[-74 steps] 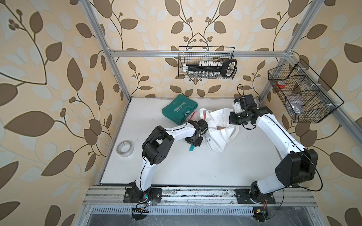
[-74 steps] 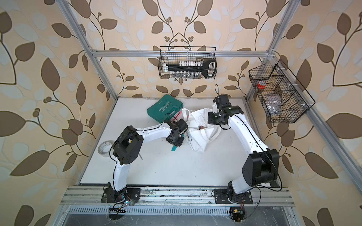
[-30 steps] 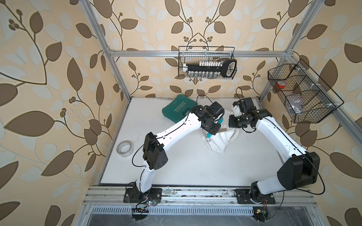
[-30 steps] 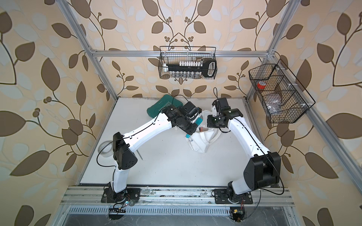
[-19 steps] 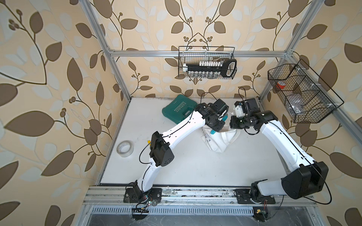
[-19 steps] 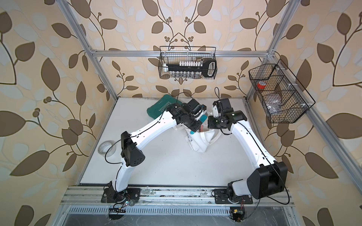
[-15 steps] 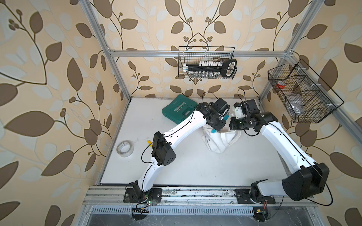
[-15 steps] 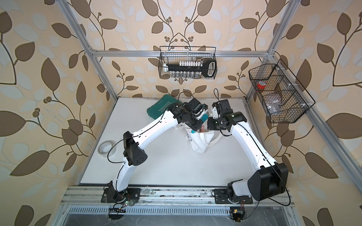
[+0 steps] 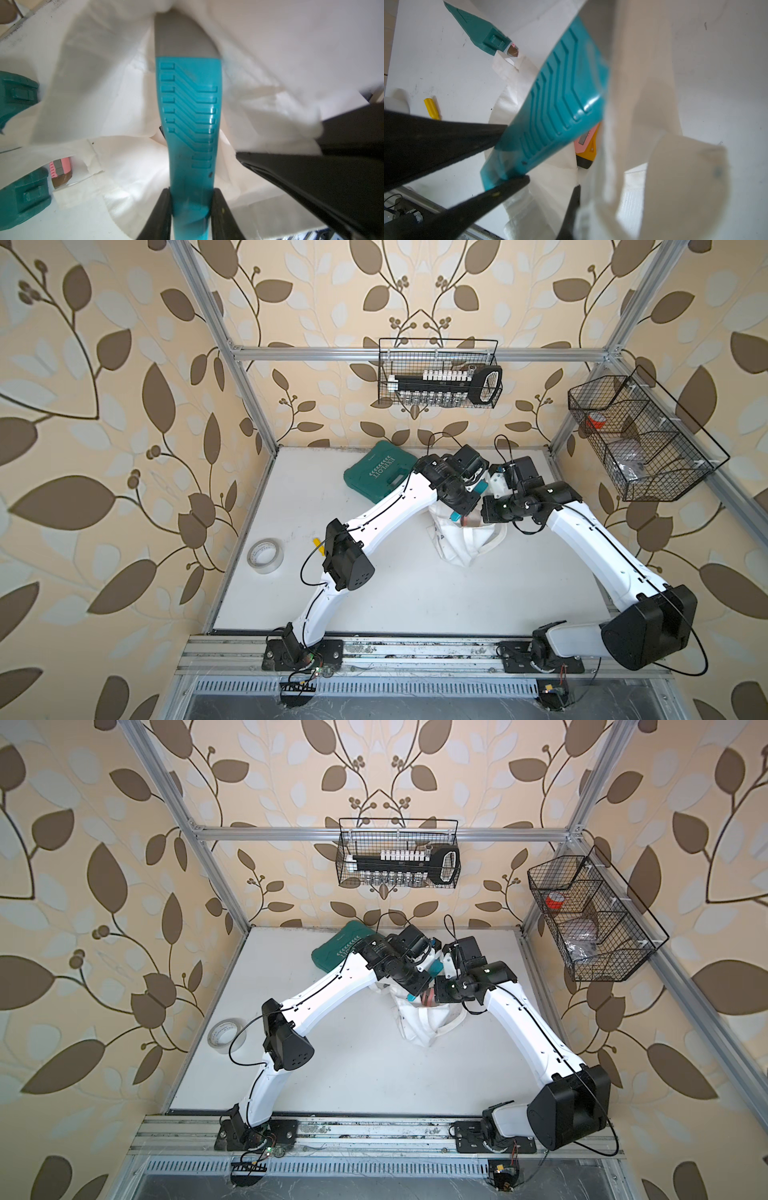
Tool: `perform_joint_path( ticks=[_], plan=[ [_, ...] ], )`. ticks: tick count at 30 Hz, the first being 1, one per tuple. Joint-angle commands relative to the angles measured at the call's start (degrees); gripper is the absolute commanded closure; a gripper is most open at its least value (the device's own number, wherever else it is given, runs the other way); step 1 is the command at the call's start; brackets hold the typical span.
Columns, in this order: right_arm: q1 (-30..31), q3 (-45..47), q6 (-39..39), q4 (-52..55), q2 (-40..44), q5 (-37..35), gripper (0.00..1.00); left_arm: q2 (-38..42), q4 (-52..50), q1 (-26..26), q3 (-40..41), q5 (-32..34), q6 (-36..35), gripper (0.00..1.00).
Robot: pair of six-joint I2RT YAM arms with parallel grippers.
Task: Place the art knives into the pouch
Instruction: Place the utility knife in the pouch, then move the utility knife at the center of the board.
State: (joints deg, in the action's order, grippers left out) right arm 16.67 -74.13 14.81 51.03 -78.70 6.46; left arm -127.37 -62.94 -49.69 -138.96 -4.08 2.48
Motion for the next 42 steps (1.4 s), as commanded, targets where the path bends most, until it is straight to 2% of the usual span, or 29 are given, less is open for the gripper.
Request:
perform_joint_path(
  ticks=[1, 9, 12, 15, 23, 27, 31, 36, 42],
  plan=[
    [0.7, 0.7, -0.7, 1.5, 2.0, 1.7, 1.0, -0.3, 7.3, 0.5, 0.9, -0.6, -0.5, 0.68],
    [0.7, 0.8, -0.7, 1.6, 2.7, 2.1, 1.0, -0.1, 16.2, 0.7, 6.3, -0.1, -0.1, 0.6],
    [0.6, 1.0, -0.8, 1.7, 2.6, 1.9, 1.0, -1.4, 14.7, 0.7, 4.1, 0.4, 0.1, 0.5],
    [0.6, 1.1, -0.9, 1.7, 2.3, 1.3, 1.0, 0.4, 13.3, 1.4, 5.3, 2.0, 0.4, 0.46],
    [-2.0, 1.7, 0.1, 1.5, 1.5, -2.0, 1.0, 14.7, 16.5, 11.7, 24.5, -0.1, 5.0, 0.43],
    [-6.4, 2.8, 1.9, 1.4, 1.8, -2.9, 1.0, 17.5, 16.4, 16.9, 26.8, 0.8, 6.0, 0.41],
    [-9.5, 4.6, 3.5, 0.2, 3.3, -3.6, 1.0, 13.8, 12.6, 21.0, 22.2, 2.6, 4.8, 0.39],
    [-10.9, 6.5, 4.5, -1.1, 4.2, -2.9, 1.0, 4.7, 9.2, 22.5, 13.6, 5.6, 2.0, 0.39],
    [-11.0, 7.7, 4.4, -1.8, 4.9, -1.4, 1.0, -2.9, 14.1, 21.9, 11.9, -0.5, -3.5, 0.39]
  ],
)
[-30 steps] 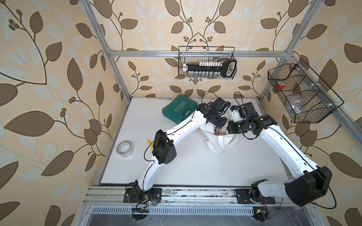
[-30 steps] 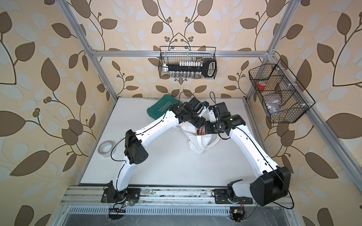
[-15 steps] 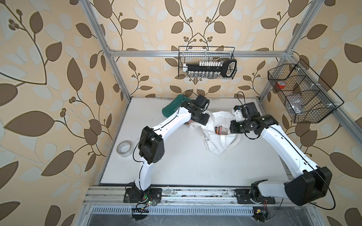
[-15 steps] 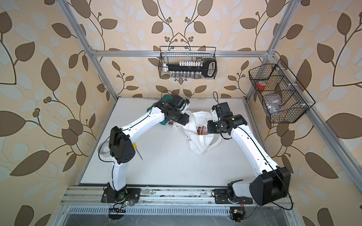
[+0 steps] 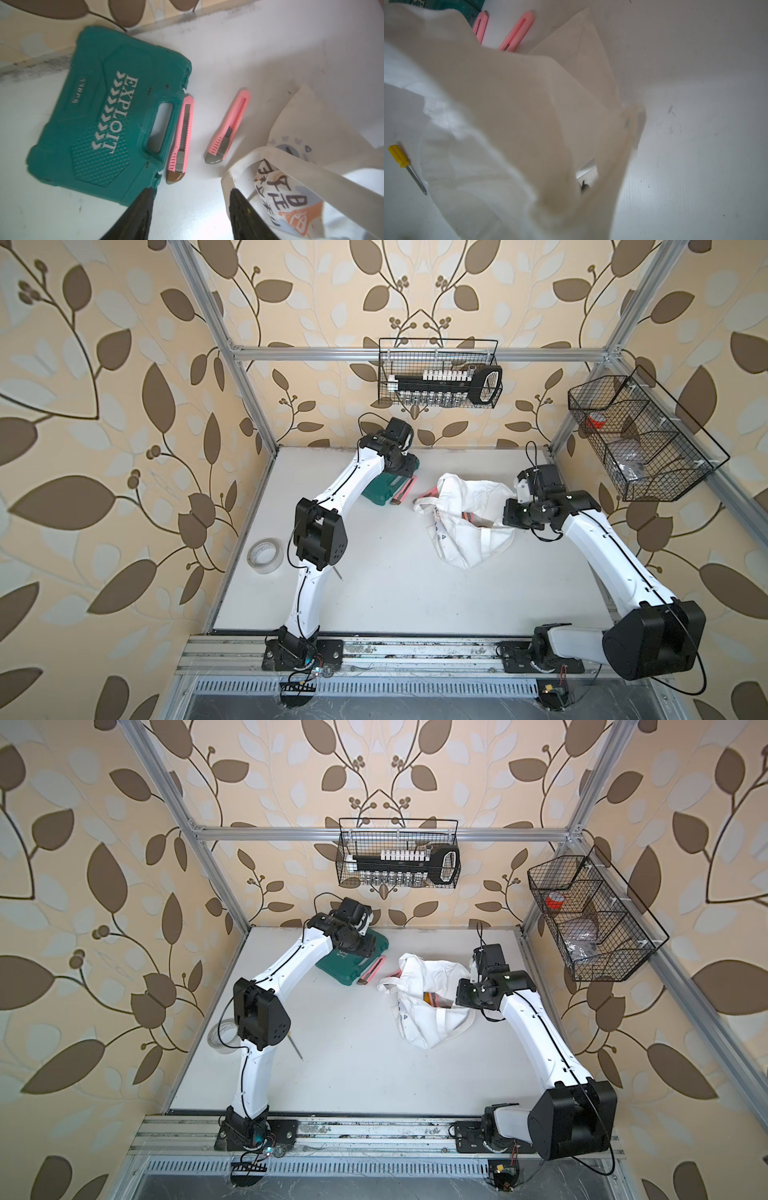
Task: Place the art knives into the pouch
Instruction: Move the utility knife at the center of the board.
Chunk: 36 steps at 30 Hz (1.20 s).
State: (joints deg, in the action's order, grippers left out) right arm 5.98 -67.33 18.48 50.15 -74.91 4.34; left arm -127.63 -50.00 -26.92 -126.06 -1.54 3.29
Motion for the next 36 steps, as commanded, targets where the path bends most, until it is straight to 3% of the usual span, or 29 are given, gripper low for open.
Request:
perform_joint_path(
  ticks=[1, 8, 19, 33, 36],
  plan=[
    [-0.3, 1.2, 0.8, -1.0, 1.4, 1.0, 1.0, -3.6, 2.2, -1.1, -1.1, -4.3, -5.9, 0.39],
    [-0.2, 2.4, 0.7, -1.6, 2.1, 3.7, 1.0, -9.7, 4.7, -2.6, -5.2, -7.4, -12.6, 0.38],
    [0.4, 3.2, 0.3, -2.4, 2.0, 5.2, 1.0, -14.9, 8.6, -3.4, -6.4, -11.7, -17.3, 0.37],
    [1.8, 4.2, 0.2, -3.1, 2.6, 5.9, 1.0, -20.6, 7.1, -3.4, -9.6, -8.6, -17.8, 0.36],
    [2.0, 4.4, 0.3, -3.4, 2.6, 5.9, 1.0, -20.9, 6.2, -3.8, -9.2, -7.2, -18.1, 0.43]
  ],
)
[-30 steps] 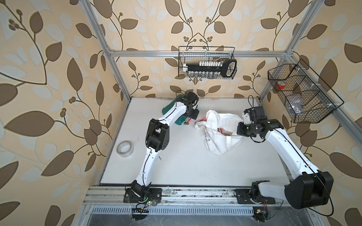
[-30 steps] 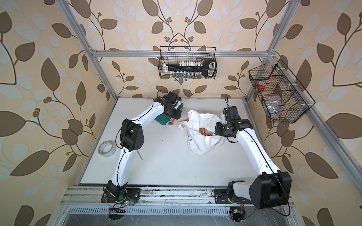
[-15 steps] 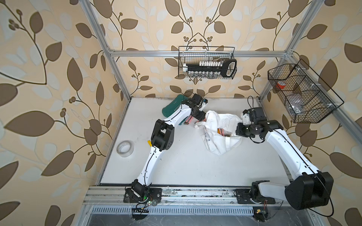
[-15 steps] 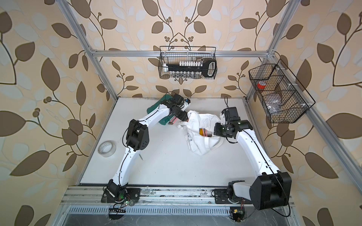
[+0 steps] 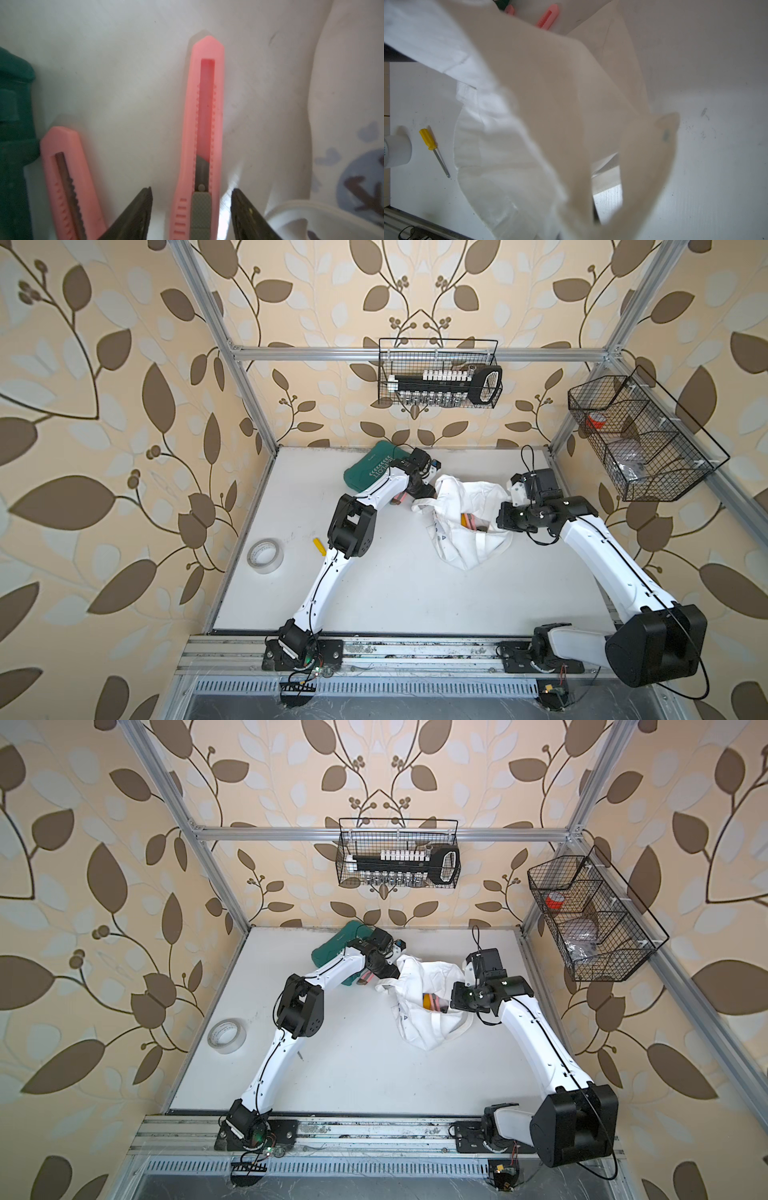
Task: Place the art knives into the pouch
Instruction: Move the utility knife at the center of the board.
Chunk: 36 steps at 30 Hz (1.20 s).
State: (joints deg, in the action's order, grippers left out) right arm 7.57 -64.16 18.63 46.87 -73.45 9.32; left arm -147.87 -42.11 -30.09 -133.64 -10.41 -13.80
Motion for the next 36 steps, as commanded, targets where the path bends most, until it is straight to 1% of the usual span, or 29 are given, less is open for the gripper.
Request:
perform_joint_path(
  ticks=[1, 4, 7, 8, 9, 12, 18, 22, 25, 29, 32, 34, 35, 36],
  plan=[
    [0.5, 1.2, 0.2, -0.3, 1.1, 1.0, 1.0, -0.6, -1.8, -0.8, -1.2, 2.3, -1.0, 0.46],
    [0.5, 1.2, 0.2, -0.4, 1.0, 1.1, 1.0, -0.2, -2.4, -1.2, -0.3, 3.2, -1.1, 0.59],
    [0.6, 1.2, 0.1, -0.4, 1.2, 1.2, 1.0, -0.2, -3.1, -1.6, 0.2, 4.5, -1.4, 0.66],
    [0.6, 1.2, 0.2, -0.4, 1.3, 1.2, 1.0, -0.2, -3.5, -1.7, 0.3, 4.9, -1.4, 0.7],
    [0.6, 1.2, 0.3, -0.4, 1.4, 1.2, 1.0, -0.1, -4.0, -1.7, 0.3, 5.0, -1.4, 0.72],
    [0.7, 1.1, 0.3, -0.4, 1.5, 1.3, 1.0, 1.1, -5.2, -1.9, 1.6, 5.2, -0.1, 0.74],
    [1.0, 0.9, 0.4, -0.6, 1.4, 1.6, 1.0, 7.7, -4.6, -2.2, 11.3, 7.0, 4.5, 0.75],
    [1.2, 0.3, 0.4, -0.4, 1.3, 1.8, 1.0, 11.8, -7.6, -2.3, 16.8, 8.9, 9.5, 0.76],
    [1.9, -0.4, 0.4, -0.1, 0.9, 1.9, 1.0, 15.5, -9.3, -2.6, 23.1, 9.5, 13.5, 0.76],
    [3.3, -0.8, 0.3, 0.3, 0.8, 1.5, 1.0, 19.6, -11.7, -2.7, 29.8, 12.4, 17.4, 0.76],
    [3.9, -0.8, 0.4, 0.3, 0.7, 1.3, 1.0, 21.4, -14.3, -3.2, 33.4, 14.8, 21.6, 0.76],
    [4.3, -1.1, 0.2, 0.6, 0.4, 1.3, 1.0, 23.2, -13.8, -3.6, 36.7, 14.1, 23.4, 0.74],
    [4.5, -1.1, 0.3, 0.6, 0.3, 1.1, 1.0, 24.0, -12.8, -4.0, 38.2, 14.0, 23.8, 0.71],
    [4.5, -1.1, 0.1, 0.5, 0.3, 1.1, 1.0, 24.4, -12.6, -4.3, 38.8, 15.0, 24.3, 0.64]
  ],
)
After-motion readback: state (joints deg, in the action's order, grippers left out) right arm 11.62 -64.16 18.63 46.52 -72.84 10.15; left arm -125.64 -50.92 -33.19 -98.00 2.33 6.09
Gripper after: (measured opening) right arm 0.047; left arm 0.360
